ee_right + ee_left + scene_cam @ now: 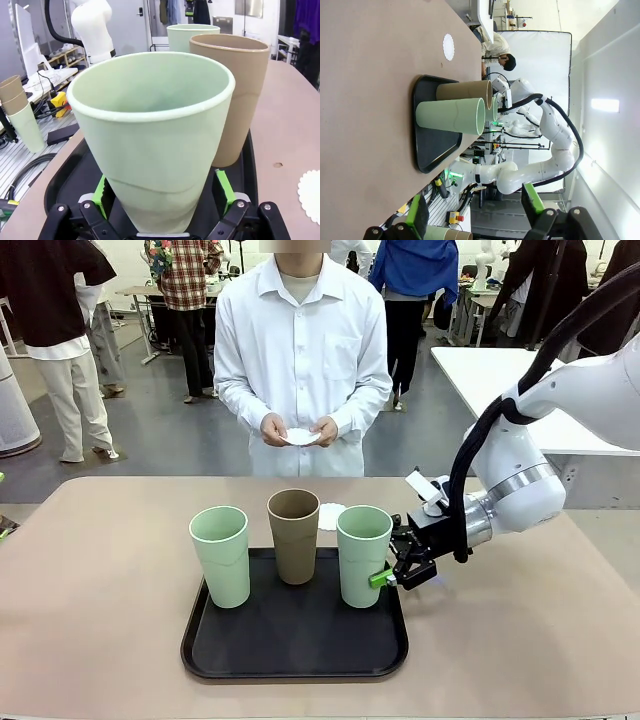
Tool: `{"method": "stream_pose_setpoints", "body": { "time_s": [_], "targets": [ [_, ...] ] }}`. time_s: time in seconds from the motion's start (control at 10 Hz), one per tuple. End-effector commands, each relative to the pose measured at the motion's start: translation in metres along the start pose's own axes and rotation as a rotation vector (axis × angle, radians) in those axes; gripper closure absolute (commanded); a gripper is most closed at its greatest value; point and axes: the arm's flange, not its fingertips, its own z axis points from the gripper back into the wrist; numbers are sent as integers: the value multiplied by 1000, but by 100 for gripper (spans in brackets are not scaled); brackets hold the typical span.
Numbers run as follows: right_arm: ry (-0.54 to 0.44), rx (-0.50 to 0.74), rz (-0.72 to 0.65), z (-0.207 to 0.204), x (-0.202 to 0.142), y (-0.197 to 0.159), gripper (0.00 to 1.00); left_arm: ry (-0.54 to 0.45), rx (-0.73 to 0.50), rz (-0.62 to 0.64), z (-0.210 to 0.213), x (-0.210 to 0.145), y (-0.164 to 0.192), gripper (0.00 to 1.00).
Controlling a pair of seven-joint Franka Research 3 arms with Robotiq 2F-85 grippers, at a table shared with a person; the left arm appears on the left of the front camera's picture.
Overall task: Place coasters on the table and set cups on them.
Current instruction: Pick up one Reusable plastic cup and place it on a coaster set by the human.
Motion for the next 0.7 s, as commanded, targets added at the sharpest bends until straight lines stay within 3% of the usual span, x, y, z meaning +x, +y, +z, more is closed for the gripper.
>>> {"method": "stream_pose_setpoints", "body": {
  "time_s": [0.0, 0.3, 0.4, 0.5, 0.6],
  "targets": [
    [36, 24, -12, -6, -1, -10, 0, -6, -14, -4, 1, 0, -1, 0],
    [28, 56, 11, -12, -1, -12, 0, -6, -14, -4, 1, 0, -1, 0],
    [28, 72, 30, -12, -2, -11, 7, -6, -14, -4, 1, 0, -1, 0],
    [39, 99, 56, -13, -4, -10, 45, -6, -14, -4, 1, 0, -1, 0],
    [49, 117, 65, -14, -5, -9, 65, -6, -14, -4, 1, 0, -1, 0]
  ]
}}
